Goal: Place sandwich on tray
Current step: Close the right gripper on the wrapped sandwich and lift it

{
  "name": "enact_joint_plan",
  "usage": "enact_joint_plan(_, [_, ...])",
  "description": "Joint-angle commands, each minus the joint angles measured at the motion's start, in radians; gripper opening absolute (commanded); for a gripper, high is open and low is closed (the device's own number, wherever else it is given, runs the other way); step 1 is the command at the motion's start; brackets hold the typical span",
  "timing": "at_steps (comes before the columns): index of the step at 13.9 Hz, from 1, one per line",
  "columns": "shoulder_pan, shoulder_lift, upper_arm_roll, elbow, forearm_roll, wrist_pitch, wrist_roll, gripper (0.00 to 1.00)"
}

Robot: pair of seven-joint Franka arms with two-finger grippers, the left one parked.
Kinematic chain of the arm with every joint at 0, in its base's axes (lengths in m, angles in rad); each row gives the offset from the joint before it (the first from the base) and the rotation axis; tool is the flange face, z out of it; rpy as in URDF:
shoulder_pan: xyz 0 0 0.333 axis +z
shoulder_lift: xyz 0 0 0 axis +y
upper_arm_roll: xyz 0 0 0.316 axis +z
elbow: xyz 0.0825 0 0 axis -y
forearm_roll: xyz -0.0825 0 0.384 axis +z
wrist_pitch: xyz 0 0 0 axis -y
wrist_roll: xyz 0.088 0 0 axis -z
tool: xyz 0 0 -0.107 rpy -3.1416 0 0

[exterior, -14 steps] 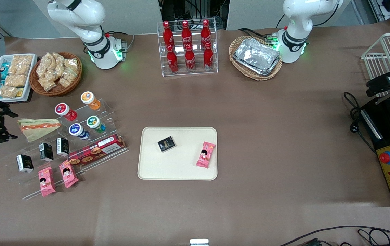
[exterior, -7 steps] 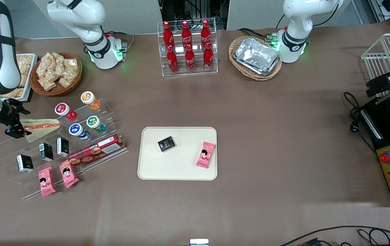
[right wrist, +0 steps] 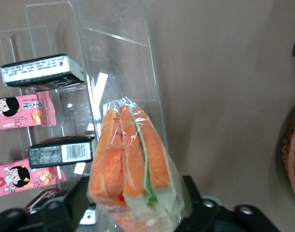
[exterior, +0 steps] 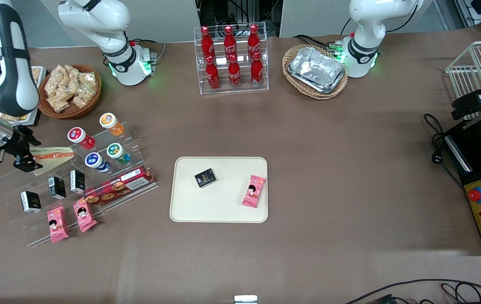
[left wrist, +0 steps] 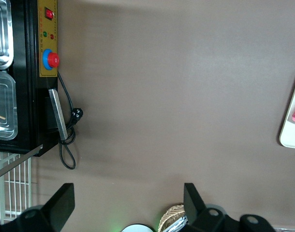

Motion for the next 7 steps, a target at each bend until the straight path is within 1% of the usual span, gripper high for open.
enact_joint_plan(1, [0.003, -0.022, -0.001, -0.052, -0.029, 0.069, 0.015, 0.36])
enact_joint_plan(2, [0.003, -0.02, -0.001, -0.051, -0.029, 0.077, 0.015, 0.14])
enact_joint_plan(3, [0.003, -0.017, -0.001, -0.051, -0.029, 0.087, 0.015, 0.0])
enact_joint_plan(5, [0.0, -0.023, -0.002, -0.049, -0.028, 0.087, 0.0, 0.0])
enact_joint_plan(7, [0.0, -0.057, -0.005, -0.013, -0.023, 0.06, -0.034, 0.0])
